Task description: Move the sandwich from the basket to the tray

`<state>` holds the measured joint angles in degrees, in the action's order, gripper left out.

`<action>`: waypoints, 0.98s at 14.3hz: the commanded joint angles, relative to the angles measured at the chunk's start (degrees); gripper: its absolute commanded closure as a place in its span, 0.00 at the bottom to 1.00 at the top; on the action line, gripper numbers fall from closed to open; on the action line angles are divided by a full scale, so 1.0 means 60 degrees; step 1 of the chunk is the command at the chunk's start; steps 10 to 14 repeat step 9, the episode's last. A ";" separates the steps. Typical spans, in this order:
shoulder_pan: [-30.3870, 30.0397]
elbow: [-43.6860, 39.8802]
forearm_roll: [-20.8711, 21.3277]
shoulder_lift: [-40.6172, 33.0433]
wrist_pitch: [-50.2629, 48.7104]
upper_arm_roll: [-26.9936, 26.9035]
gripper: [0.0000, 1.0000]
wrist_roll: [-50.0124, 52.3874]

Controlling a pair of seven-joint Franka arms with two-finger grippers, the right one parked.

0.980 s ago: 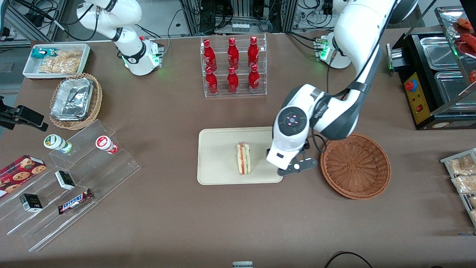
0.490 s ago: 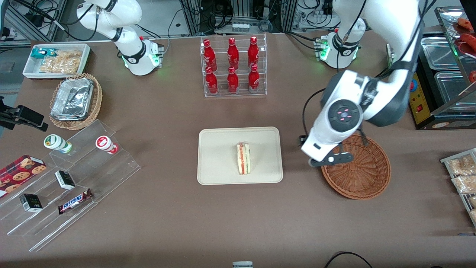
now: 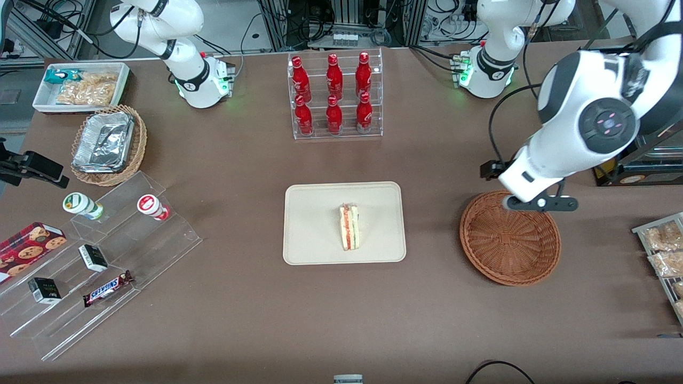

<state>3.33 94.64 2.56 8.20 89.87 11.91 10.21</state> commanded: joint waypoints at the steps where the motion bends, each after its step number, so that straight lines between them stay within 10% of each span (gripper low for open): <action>1: -0.0538 0.0575 -0.0149 -0.1071 -0.0241 0.0022 0.00 -0.1039; 14: -0.1097 0.0282 -0.0556 -0.1820 -0.0228 -0.0724 0.00 -0.1731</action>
